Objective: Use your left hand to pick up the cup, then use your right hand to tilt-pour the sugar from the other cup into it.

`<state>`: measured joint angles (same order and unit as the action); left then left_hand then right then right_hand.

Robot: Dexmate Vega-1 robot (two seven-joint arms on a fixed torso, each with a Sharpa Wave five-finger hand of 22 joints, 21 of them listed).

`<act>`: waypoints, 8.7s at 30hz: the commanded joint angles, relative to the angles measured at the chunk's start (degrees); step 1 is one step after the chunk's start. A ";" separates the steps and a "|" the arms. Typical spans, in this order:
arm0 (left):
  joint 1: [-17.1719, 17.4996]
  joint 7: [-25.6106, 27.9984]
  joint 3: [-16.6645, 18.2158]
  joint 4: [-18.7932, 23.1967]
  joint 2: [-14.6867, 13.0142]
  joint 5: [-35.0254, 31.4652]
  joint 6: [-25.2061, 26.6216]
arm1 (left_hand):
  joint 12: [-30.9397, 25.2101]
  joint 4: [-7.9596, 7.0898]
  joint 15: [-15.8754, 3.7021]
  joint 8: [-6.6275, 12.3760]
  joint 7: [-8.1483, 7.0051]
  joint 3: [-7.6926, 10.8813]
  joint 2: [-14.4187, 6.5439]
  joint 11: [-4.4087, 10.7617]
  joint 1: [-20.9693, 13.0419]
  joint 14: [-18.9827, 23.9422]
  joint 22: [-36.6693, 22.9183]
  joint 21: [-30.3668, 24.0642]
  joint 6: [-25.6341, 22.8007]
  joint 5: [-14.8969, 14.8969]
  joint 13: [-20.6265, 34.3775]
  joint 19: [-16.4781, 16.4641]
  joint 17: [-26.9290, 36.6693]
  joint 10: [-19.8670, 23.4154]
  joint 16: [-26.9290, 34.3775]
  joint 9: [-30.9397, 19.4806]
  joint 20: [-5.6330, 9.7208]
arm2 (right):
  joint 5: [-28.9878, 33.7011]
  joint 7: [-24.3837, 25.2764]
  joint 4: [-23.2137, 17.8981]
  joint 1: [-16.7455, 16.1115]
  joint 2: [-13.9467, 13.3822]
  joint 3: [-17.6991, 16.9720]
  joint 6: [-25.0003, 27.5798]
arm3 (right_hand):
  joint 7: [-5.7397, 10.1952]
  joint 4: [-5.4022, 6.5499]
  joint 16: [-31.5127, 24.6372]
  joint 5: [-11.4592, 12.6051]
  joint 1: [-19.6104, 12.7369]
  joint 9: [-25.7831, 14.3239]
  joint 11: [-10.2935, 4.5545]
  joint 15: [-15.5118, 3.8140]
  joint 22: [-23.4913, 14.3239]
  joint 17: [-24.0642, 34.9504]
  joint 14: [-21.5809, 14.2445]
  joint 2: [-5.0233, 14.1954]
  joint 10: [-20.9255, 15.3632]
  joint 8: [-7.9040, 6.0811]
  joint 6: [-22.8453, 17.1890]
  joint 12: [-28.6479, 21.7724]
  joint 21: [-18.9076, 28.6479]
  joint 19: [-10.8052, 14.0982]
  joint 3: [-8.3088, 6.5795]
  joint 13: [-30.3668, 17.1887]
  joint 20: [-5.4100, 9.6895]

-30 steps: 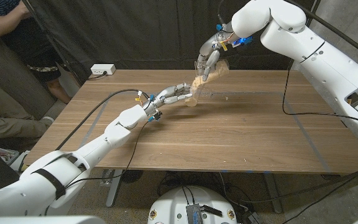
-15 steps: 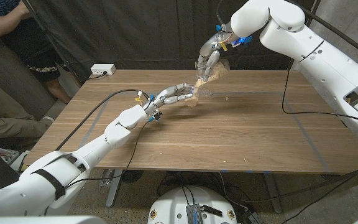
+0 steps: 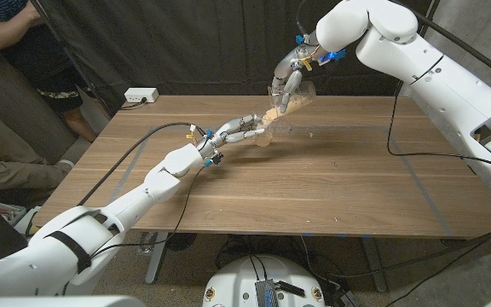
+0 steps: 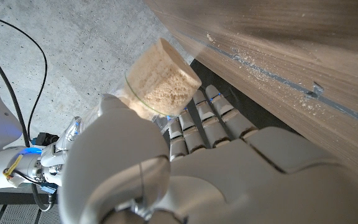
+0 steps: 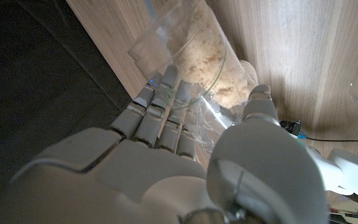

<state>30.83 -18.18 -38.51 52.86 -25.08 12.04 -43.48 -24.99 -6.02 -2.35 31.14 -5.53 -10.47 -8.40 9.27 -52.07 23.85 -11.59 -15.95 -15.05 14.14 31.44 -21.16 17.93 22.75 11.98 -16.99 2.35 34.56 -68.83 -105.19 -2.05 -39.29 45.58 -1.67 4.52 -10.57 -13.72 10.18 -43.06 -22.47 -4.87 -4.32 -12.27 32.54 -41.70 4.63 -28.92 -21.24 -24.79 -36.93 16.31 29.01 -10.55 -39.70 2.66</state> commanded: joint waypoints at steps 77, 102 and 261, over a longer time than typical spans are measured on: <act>0.50 1.75 0.28 0.48 0.00 -0.59 -0.68 | -0.16 -0.12 -8.03 0.52 -0.09 0.15 -0.27 0.23 -0.32 0.62 -0.29 -0.54 -0.26 -0.26 0.43 -0.14 0.39 0.44 -0.01 0.04 0.26 | -4.27 1.66 -1.66 -0.97 -1.60 -4.52 10.32 | 0.50 2.48 0.33 0.29 0.01 -0.45 -0.79 -9.13 -0.34 0.49 -0.67 0.40 -1.47 0.46 -1.67 0.51 0.55 1.53 -3.23 0.02 4.24; 0.73 2.43 0.49 1.10 -0.47 -0.43 -0.55 | -0.17 -0.21 -7.95 0.60 -0.08 0.10 -0.19 0.10 -0.26 0.67 -0.29 -0.58 -0.35 -0.27 0.46 -0.16 0.42 0.47 0.00 0.10 0.23 | -6.13 8.40 -5.50 -4.15 -5.59 -7.85 19.63 | -0.01 2.32 0.28 0.21 -0.19 -0.60 -0.47 -9.13 -0.40 0.64 -0.89 0.15 -1.69 0.63 -1.94 0.61 1.26 3.41 -3.28 -0.10 4.63; 5.73 8.04 3.72 11.66 -6.39 3.45 -0.74 | -0.42 -0.62 -8.05 0.74 0.10 -0.36 -0.01 -0.02 0.22 0.98 -0.23 -0.87 -0.25 -0.09 0.45 -0.60 0.55 0.62 -0.12 0.46 0.59 | -46.29 85.39 -8.18 -54.65 -5.22 -35.81 15.99 | -0.20 2.13 -1.10 -0.10 -2.14 -2.31 -0.83 -9.19 -0.75 2.94 -4.51 0.44 -5.07 0.58 -4.71 -0.05 1.89 4.89 -4.10 -1.61 4.31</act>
<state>36.24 -10.41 -35.03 63.89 -31.03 15.15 -44.02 -24.98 -6.49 -2.76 31.49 -5.40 -10.50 -8.53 9.28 -51.93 24.25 -11.58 -16.34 -14.92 14.13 31.72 -21.16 18.21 23.20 11.98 -16.47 2.35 -10.26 13.07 -115.77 -54.94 -47.02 9.56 18.64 3.78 -11.36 -14.57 9.76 -43.50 -24.60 -5.27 -5.25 -12.94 35.19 -45.71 3.73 -33.22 -20.37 -28.78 -36.50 17.88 33.45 -11.33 -41.02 3.18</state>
